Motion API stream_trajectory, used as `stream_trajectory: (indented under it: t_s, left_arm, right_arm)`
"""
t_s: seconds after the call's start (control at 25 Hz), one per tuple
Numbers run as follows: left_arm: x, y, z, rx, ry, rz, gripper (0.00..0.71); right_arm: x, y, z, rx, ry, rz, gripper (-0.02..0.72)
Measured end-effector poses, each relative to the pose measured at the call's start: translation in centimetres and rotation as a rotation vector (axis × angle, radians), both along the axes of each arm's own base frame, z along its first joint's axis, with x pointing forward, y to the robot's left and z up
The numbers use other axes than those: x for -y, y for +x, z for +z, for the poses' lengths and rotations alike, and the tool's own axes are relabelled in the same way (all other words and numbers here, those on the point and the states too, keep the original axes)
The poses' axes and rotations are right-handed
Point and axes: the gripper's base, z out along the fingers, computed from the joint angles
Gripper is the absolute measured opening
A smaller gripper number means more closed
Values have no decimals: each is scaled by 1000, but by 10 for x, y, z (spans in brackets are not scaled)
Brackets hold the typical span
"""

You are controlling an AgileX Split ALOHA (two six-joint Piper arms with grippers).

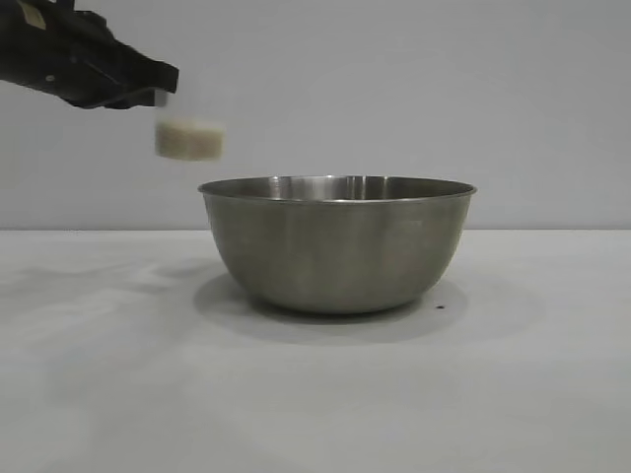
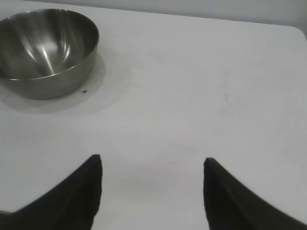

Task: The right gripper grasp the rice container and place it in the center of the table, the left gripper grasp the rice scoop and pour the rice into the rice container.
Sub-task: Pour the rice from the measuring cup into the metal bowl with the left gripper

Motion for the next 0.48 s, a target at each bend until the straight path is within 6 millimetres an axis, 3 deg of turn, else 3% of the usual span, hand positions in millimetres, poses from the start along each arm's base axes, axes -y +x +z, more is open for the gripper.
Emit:
stream_trajectory:
  t_s: [0.48]
  left_arm:
    - [51,-19,6,59,91,-110,0]
  right_arm:
    - [0,0,0,0,0,0,403]
